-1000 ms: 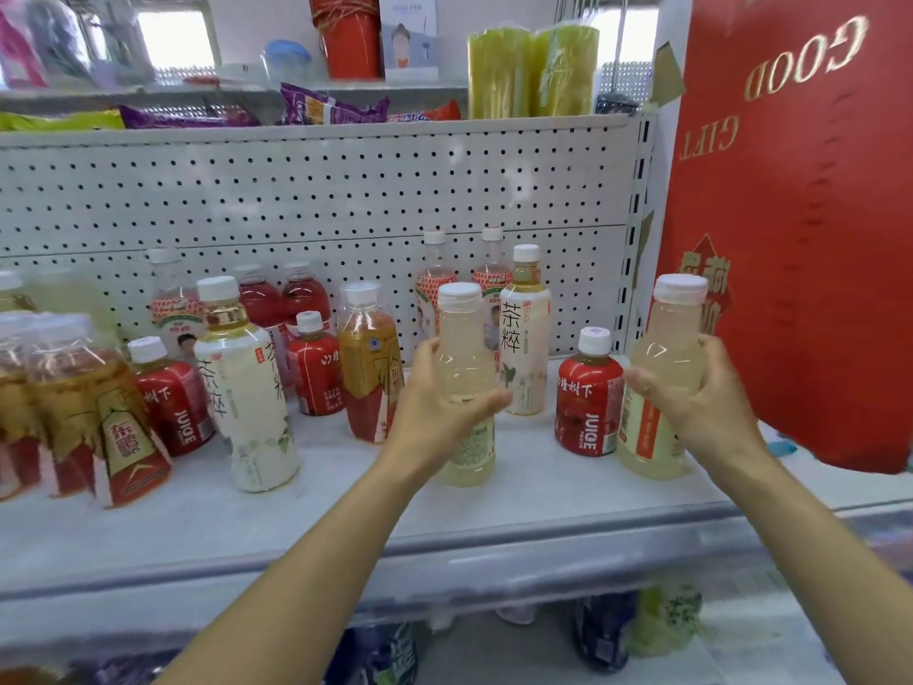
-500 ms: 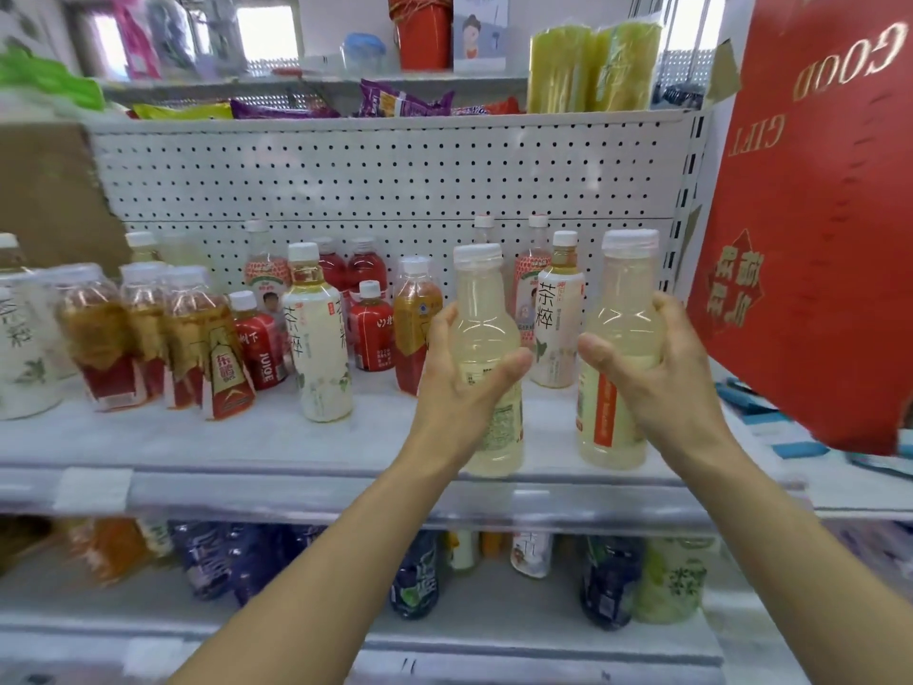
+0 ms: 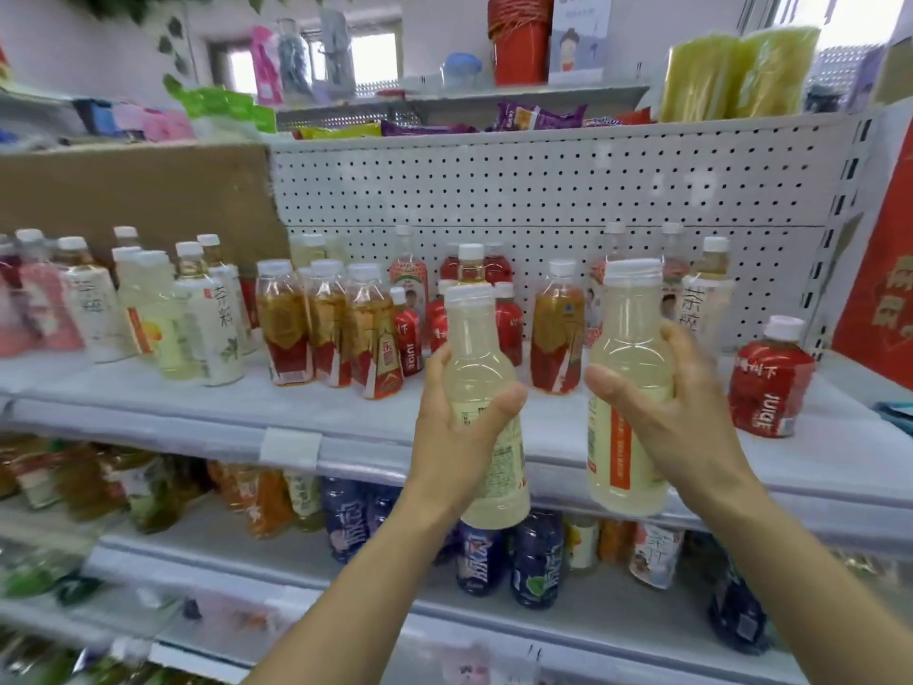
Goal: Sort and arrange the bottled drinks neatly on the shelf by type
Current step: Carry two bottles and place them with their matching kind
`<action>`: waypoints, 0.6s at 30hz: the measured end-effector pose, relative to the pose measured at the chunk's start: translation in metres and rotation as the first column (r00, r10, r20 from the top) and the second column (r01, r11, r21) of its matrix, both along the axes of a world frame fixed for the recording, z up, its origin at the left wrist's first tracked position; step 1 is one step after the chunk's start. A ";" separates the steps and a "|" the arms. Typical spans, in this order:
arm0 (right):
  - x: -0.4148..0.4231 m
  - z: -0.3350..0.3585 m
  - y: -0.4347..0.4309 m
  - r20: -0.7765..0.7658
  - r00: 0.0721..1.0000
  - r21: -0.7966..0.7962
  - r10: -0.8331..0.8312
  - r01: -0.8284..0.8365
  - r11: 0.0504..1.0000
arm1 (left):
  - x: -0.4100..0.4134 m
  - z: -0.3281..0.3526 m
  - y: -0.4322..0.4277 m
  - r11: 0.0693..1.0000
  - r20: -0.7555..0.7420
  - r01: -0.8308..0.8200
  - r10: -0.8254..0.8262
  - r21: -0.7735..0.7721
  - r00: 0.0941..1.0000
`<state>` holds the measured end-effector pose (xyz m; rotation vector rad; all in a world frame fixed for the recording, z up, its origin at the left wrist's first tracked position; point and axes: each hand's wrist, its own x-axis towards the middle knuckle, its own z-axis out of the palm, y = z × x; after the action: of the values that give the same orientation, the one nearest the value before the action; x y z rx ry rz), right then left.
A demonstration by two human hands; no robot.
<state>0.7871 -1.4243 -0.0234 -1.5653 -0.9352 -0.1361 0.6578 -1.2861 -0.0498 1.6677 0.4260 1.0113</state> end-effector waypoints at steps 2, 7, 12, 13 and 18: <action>-0.022 -0.002 0.024 -0.019 1.000 0.014 0.006 -0.006 1.000 | -0.025 0.000 0.020 1.000 -0.008 0.009 -0.009 -0.005 1.000; -0.085 -0.009 0.091 -0.064 0.998 0.058 0.022 -0.018 0.998 | -0.091 0.002 0.082 0.999 -0.041 0.019 -0.021 -0.035 0.999; -0.147 -0.019 0.158 -0.104 0.993 0.072 0.060 -0.053 0.996 | -0.150 -0.001 0.143 1.000 -0.060 0.007 -0.007 -0.002 0.998; -0.157 -0.020 0.169 -0.112 0.992 0.079 0.062 -0.053 0.995 | -0.161 -0.001 0.154 1.000 -0.063 0.003 -0.003 0.003 0.998; -0.197 -0.021 0.219 -0.141 0.985 0.072 0.096 -0.087 0.994 | -0.204 -0.005 0.205 0.999 -0.081 -0.031 0.029 -0.023 0.996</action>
<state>0.5900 -1.2055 -0.0441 -1.4487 -0.8781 0.0111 0.4534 -1.0815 -0.0551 1.6890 0.5159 0.9598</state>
